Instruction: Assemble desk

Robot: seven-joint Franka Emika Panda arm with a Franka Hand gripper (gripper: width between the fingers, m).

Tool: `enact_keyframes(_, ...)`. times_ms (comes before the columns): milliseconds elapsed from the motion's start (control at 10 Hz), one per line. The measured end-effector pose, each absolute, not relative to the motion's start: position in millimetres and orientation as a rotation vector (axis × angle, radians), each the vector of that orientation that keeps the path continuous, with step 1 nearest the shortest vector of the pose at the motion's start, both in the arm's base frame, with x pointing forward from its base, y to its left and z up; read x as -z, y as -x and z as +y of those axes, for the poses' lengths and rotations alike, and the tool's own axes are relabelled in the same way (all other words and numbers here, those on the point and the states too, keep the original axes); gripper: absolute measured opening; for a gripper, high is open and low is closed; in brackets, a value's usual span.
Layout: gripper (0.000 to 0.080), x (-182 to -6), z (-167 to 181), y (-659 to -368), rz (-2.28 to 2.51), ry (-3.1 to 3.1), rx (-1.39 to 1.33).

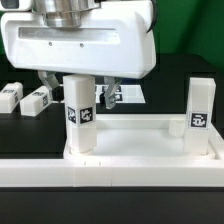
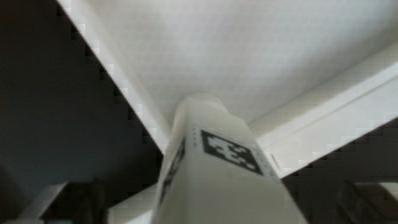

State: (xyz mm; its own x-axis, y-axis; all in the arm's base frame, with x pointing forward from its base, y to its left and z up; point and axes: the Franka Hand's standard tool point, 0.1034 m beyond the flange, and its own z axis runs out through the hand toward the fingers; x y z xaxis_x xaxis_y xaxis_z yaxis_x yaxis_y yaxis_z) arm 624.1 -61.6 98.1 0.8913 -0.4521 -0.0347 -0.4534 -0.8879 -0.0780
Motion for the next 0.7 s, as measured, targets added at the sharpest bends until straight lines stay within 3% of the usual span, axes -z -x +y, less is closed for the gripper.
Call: enact_keyframes(700,0.0649,-97.9,-68.6,-624.1,-0.434,3.076,0.013)
